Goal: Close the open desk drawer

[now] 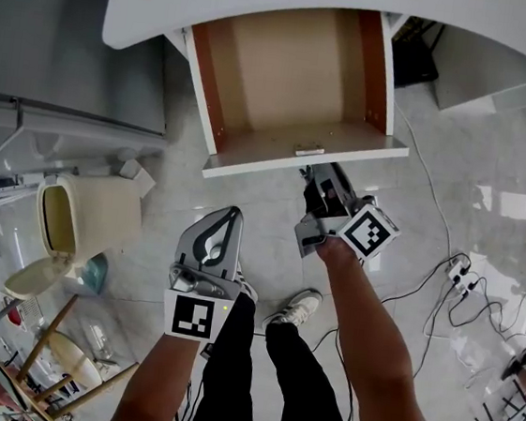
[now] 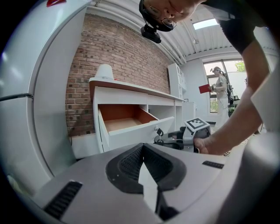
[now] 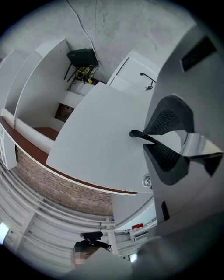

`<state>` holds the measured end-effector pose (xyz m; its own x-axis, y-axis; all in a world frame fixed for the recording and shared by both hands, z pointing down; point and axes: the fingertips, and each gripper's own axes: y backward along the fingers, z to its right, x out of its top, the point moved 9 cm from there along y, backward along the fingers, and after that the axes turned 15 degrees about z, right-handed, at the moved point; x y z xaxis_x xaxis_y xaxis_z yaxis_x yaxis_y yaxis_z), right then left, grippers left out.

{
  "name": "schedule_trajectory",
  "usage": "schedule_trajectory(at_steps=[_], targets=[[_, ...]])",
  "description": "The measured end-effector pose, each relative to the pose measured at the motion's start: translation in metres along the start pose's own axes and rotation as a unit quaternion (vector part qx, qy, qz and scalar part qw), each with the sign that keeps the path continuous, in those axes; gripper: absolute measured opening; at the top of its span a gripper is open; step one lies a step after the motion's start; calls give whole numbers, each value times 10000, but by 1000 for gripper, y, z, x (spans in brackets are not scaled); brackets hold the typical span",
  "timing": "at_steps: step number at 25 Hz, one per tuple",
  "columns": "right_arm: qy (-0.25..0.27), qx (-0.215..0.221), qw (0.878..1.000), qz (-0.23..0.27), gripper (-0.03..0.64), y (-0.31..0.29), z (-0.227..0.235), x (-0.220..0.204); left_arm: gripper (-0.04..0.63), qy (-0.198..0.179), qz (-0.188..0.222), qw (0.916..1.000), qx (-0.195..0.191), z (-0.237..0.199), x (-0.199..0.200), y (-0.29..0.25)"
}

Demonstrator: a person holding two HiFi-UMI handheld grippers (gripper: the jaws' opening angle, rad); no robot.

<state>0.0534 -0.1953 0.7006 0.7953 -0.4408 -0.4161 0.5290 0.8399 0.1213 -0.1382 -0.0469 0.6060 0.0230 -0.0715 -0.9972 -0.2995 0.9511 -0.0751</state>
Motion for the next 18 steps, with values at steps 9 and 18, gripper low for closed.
schedule_trajectory(at_steps=[9, 18], targets=[[44, -69, 10000, -37, 71, 1, -4, 2, 6, -20, 18, 10000, -50, 1, 6, -2], [89, -118, 9999, 78, 71, -3, -21, 7, 6, 8, 128, 9999, -17, -3, 18, -5]])
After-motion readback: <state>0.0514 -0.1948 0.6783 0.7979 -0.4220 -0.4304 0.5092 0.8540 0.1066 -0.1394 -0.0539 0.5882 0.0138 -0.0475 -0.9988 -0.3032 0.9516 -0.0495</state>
